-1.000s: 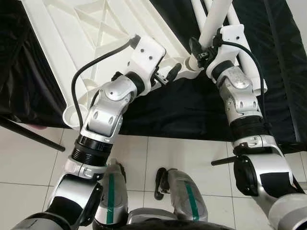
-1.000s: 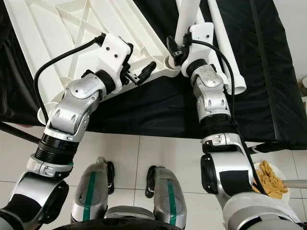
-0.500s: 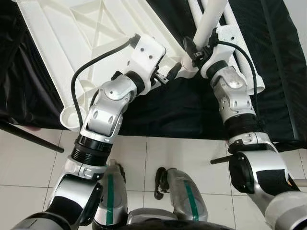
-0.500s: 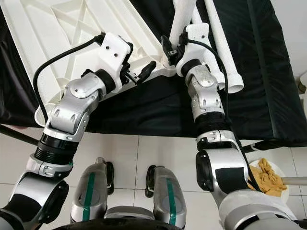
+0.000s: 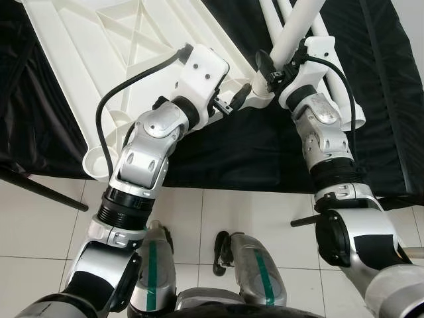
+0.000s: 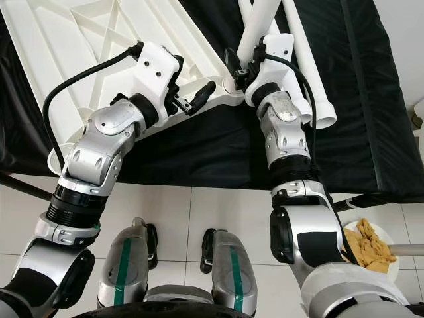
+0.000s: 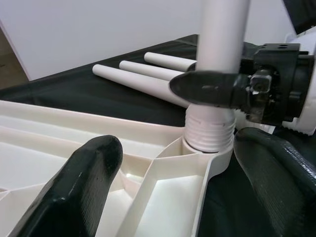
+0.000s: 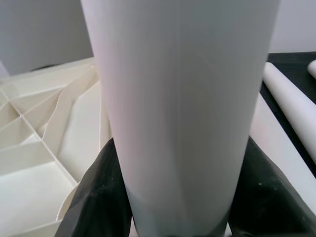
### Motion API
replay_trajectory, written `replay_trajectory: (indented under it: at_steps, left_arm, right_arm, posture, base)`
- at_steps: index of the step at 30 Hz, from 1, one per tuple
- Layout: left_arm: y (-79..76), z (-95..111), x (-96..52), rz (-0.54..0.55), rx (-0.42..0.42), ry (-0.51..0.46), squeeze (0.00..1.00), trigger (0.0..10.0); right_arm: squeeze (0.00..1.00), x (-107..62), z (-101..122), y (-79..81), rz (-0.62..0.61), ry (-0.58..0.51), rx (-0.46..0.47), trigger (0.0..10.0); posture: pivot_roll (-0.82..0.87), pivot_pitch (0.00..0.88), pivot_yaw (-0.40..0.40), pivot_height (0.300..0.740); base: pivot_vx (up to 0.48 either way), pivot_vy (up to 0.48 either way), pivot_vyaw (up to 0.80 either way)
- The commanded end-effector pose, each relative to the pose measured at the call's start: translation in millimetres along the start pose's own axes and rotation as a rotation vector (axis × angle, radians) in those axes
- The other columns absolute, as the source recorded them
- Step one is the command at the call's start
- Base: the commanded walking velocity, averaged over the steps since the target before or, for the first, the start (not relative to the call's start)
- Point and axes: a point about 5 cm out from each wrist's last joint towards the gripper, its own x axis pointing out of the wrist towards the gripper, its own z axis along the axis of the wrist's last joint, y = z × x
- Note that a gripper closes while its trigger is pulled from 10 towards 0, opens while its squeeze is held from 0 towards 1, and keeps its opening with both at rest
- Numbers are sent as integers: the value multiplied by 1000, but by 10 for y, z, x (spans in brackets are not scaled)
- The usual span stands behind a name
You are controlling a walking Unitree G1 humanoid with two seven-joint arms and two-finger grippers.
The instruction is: Building children table
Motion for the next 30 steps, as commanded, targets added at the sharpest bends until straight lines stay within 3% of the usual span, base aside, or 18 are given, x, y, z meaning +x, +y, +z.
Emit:
replay_trajectory:
  at_steps: [1,8,19,30]
  left_arm:
    - [15,12,-4,31,9,7,0,10000]
    - [12,24,-2,24,10,7,0,10000]
    - [32,39,-7,35,16,6,0,10000]
    - [36,48,-11,41,16,4,0,10000]
  right_arm:
    - [0,-116,-222,-125,-89,80,65,10000]
    - [0,-125,-202,-156,-131,38,120,10000]
    - [0,5,-226,-28,-38,169,-45,10000]
    - [0,45,-260,11,0,213,-78,10000]
  posture:
    - [94,81,-49,740]
    - [95,82,-43,740]
    - [104,77,-44,740]
    - [109,77,-51,740]
  base:
    - [0,0,0]
    - [0,0,0]
    - [0,0,0]
    - [0,0,0]
